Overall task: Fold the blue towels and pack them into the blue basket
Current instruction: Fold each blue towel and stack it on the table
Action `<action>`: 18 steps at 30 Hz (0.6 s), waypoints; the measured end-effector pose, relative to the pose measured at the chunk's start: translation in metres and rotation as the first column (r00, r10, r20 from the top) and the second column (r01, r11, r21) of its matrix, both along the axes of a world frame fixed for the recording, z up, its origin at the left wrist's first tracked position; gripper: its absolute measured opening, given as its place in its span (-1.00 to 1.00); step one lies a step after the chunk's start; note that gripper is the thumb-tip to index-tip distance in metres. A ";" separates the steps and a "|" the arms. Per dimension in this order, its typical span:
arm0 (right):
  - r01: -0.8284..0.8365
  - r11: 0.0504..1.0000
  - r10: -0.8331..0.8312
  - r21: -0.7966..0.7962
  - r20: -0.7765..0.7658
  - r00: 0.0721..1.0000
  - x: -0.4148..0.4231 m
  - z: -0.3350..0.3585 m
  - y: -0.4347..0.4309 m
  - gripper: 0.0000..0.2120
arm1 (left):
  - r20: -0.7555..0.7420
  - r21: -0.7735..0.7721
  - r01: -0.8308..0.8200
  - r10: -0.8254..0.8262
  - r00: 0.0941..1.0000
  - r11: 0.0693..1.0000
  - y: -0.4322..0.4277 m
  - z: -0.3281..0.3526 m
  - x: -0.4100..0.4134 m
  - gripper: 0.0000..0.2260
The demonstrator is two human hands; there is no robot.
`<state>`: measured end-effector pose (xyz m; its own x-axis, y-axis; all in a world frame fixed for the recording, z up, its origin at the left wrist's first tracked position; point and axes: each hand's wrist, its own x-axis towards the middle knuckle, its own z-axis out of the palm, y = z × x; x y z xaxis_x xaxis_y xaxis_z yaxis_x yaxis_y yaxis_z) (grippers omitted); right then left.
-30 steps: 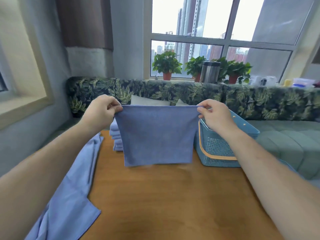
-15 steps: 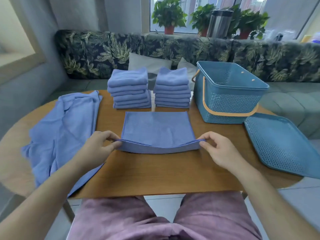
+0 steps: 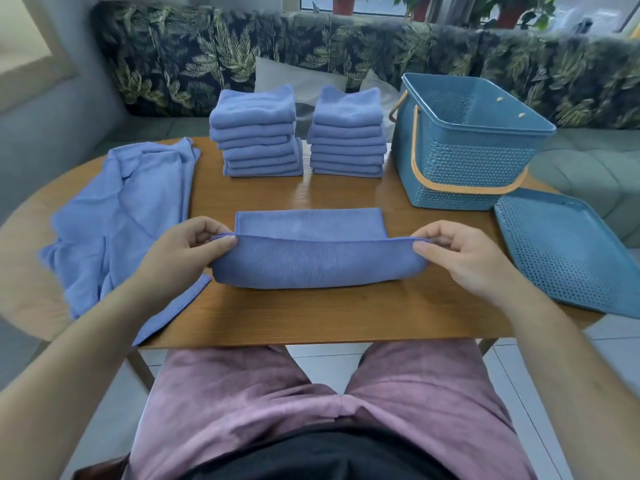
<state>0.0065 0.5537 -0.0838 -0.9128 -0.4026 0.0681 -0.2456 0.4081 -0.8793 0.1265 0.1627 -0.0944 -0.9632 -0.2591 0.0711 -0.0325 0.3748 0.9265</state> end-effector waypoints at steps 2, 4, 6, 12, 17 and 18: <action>0.044 0.999 -0.044 -0.015 -0.015 0.999 -0.013 0.003 -0.007 -0.93 | -0.009 0.005 -0.043 0.043 0.999 0.999 -0.002 0.002 -0.011 -0.92; 0.088 0.996 -0.088 -0.006 -0.028 0.996 -0.034 0.002 -0.017 -0.95 | -0.001 0.012 -0.086 0.086 0.996 0.996 -0.007 0.001 -0.029 -0.92; 0.134 0.990 -0.133 0.038 -0.034 0.991 -0.057 -0.003 -0.028 -0.97 | 0.019 0.000 -0.138 0.138 0.990 0.990 -0.014 -0.003 -0.050 -0.91; 0.209 0.950 -0.184 0.234 -0.125 0.975 -0.116 -0.018 -0.063 -0.93 | 0.061 -0.102 -0.261 0.268 0.962 0.960 -0.021 -0.016 -0.111 -0.87; 0.223 0.909 -0.177 0.351 -0.158 0.971 -0.137 -0.039 -0.079 -0.91 | 0.144 -0.311 -0.256 0.311 0.939 0.915 -0.027 -0.036 -0.134 -0.85; 0.217 0.902 -0.167 0.373 -0.162 0.973 -0.138 -0.045 -0.079 -0.91 | 0.153 -0.345 -0.245 0.311 0.938 0.906 -0.027 -0.041 -0.135 -0.85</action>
